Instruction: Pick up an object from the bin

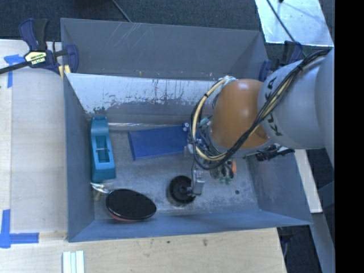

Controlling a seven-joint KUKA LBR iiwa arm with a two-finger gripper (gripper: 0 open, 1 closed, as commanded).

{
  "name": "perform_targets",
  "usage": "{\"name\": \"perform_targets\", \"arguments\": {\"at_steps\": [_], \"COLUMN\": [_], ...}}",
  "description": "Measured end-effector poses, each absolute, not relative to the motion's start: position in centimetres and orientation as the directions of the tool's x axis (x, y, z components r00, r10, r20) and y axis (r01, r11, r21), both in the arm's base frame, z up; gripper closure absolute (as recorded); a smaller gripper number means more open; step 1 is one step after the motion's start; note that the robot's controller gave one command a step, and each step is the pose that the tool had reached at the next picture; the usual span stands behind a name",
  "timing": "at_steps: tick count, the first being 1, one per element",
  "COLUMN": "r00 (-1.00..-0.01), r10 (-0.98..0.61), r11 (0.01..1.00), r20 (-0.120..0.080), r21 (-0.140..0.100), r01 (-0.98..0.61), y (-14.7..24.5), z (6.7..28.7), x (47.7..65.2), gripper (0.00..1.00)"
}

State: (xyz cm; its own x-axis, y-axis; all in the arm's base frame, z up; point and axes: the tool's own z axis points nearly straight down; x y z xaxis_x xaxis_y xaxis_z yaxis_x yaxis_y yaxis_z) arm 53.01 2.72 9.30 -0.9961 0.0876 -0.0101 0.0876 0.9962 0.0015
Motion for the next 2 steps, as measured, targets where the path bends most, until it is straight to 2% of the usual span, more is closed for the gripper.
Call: {"name": "perform_targets", "arguments": {"at_steps": [1,2], "r00": [-1.0,-1.0], "r10": [0.008,0.009], "r11": [1.0,1.0], "r20": [-0.003,-0.008], "r21": [0.001,0.001], "r01": [0.008,0.009], "y": [2.56,2.54], "z": [7.43,7.22], "x": [55.42,55.49], "gripper": [1.0,0.0]}}
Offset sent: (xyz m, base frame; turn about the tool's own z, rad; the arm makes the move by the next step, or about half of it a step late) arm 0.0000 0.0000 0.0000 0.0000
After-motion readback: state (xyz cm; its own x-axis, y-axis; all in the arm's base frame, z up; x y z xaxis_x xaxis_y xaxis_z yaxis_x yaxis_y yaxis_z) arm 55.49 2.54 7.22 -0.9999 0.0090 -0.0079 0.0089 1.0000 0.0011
